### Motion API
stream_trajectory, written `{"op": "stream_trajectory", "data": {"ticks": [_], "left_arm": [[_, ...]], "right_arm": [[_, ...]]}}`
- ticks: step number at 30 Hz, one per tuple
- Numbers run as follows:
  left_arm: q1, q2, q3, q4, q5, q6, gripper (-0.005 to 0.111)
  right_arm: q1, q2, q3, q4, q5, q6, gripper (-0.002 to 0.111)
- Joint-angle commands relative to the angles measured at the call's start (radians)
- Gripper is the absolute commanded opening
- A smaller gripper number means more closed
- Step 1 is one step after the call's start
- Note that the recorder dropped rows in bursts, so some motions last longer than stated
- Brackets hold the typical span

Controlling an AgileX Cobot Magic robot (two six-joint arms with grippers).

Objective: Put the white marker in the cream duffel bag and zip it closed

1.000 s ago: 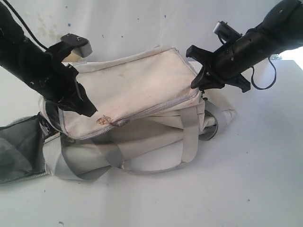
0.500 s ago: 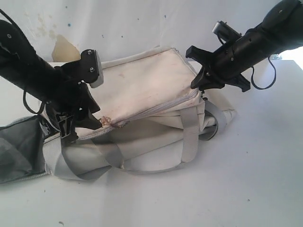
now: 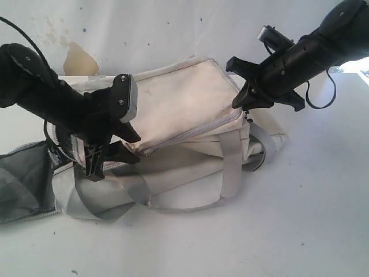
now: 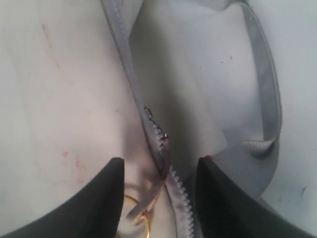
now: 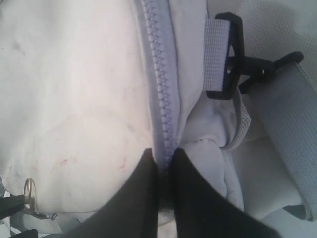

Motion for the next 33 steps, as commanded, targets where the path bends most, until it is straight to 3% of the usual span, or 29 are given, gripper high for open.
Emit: {"op": "stream_trajectory", "data": {"ticks": [1,10,16,24,33], "left_arm": [[-0.005,0.009,0.008,0.015,-0.047,0.001,0.044],[-0.005,0.047,0.008,0.028,-0.064,0.001,0.037],[-0.005,0.047,0.008,0.031,-0.030,-0.001,0.000],[-0.005,0.011,0.006,0.095,-0.023,-0.170,0.000],[-0.005,-0.078,0.006,0.280,0.037,-0.515,0.000]], "right_arm": [[-0.008,-0.009,0.000,0.013,-0.007,-0.017,0.000],[-0.008,-0.009,0.000,0.013,-0.015,-0.016,0.000],[-0.008,-0.009,0.000,0.013,-0.015,-0.016,0.000],[-0.008,-0.009,0.000,0.013,-0.015,-0.019,0.000],[-0.008,-0.009,0.000,0.013,-0.015,-0.019,0.000]]}}
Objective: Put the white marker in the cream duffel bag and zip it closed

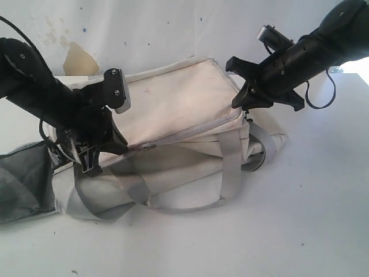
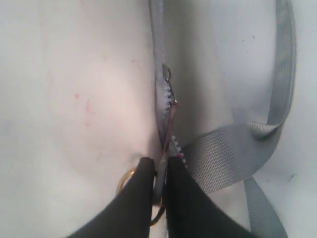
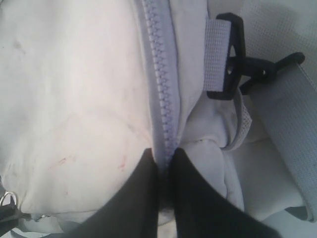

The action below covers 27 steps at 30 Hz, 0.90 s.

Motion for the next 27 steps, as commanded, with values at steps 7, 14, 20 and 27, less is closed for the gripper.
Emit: {"op": "stream_trajectory", "data": {"ticks": [7,14,20,27], "left_arm": [[-0.003,-0.090,-0.002,0.102,0.155,-0.343,0.000],[-0.003,-0.127,-0.002,0.140,0.256,-0.511,0.000],[-0.003,-0.131,-0.002,-0.073,0.330,-0.486,0.000],[-0.003,-0.129,-0.002,-0.382,0.292,-0.289,0.000]], "right_arm": [[-0.008,-0.009,0.000,0.009,-0.022,-0.013,0.000],[-0.008,-0.009,0.000,0.077,-0.061,-0.009,0.000],[-0.008,-0.009,0.000,0.168,-0.056,-0.095,0.000],[-0.008,-0.009,0.000,0.168,-0.011,-0.183,0.000]]}}
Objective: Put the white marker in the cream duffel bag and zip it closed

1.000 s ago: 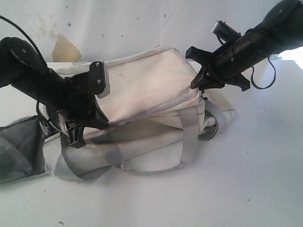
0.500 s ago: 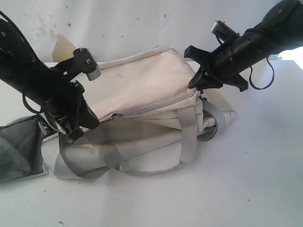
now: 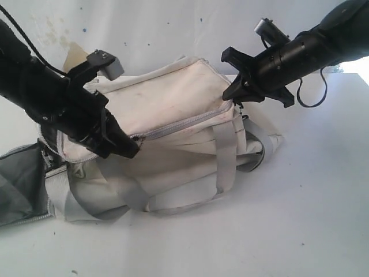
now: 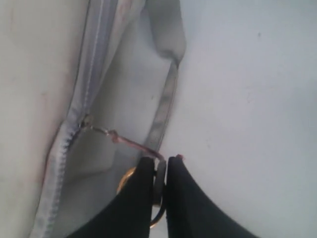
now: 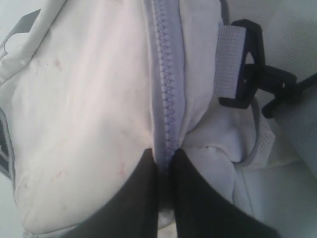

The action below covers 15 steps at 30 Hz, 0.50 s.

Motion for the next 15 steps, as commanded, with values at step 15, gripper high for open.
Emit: {"op": "stream_trajectory", "data": {"ticks": [15], "left_arm": [[-0.003,0.031,-0.002,-0.432,-0.078,0.215,0.000]], "right_arm": [[0.029,-0.009,-0.001,0.026,0.040,-0.117,0.000]]}}
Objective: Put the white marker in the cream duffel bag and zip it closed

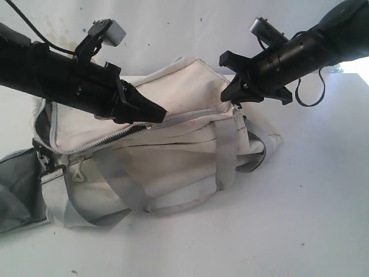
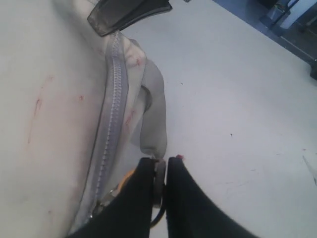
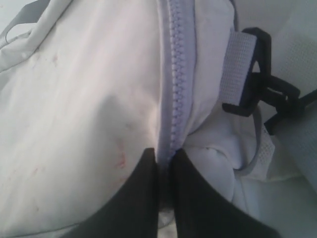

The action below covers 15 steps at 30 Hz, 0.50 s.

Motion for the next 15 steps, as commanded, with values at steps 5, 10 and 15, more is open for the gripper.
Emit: {"op": "stream_trajectory", "data": {"ticks": [5,10,15], "left_arm": [[-0.003,0.011,-0.002,-0.116,0.047,0.012,0.000],[-0.003,0.011,-0.002,-0.060,0.054,-0.017,0.000],[-0.003,0.011,-0.002,0.031,0.037,-0.060,0.000]], "right_arm": [[0.014,-0.009,-0.001,0.021,-0.002,-0.082,0.000],[0.014,-0.041,-0.006,0.019,0.030,-0.423,0.019],[0.014,-0.097,-0.006,0.006,0.064,-0.641,0.056]]}}
